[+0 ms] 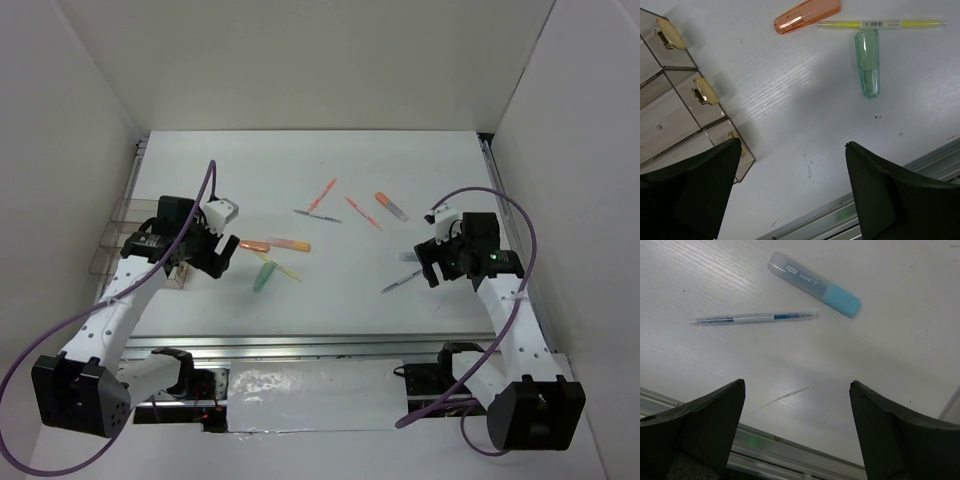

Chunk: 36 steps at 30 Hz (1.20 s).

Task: Sort the stationery into containers
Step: Move the pen to the center of the board.

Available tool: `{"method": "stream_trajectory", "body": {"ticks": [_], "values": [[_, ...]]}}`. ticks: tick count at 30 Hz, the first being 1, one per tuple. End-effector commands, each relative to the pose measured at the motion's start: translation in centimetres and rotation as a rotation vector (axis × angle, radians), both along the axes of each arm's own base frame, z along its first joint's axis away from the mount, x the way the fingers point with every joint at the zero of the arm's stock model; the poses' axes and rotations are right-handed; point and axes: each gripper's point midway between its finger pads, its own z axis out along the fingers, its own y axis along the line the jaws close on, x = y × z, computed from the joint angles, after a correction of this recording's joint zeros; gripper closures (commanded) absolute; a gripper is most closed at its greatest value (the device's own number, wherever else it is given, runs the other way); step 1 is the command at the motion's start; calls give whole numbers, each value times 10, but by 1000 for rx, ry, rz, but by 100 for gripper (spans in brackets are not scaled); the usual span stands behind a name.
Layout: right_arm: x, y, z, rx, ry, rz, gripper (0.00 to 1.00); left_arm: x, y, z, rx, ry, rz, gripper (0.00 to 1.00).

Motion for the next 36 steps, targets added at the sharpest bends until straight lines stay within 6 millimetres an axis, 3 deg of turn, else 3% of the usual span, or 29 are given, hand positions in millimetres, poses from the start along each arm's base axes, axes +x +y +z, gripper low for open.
{"method": "stream_trajectory", "body": {"ticks": [1,4,7,15,20,28,36], "values": [[-5,12,-1,-31,16,134,9,0,-10,2,-25,1,-63,3],[-10,28,-9,-105,18,317,17,-1,-14,3,-37,6,-91,2],[-7,39,-16,-199,-10,493,39,-7,-29,11,-95,-3,-163,2],[1,62,-49,-337,8,854,60,-14,-52,29,-190,-109,-306,10],[7,69,-67,-360,59,972,62,-16,-60,35,-228,-176,-340,9],[24,68,-92,-405,81,1038,62,-18,-63,26,-234,-152,-365,8],[38,64,-98,-418,89,1060,62,-16,-66,17,-245,-140,-380,9]]}}
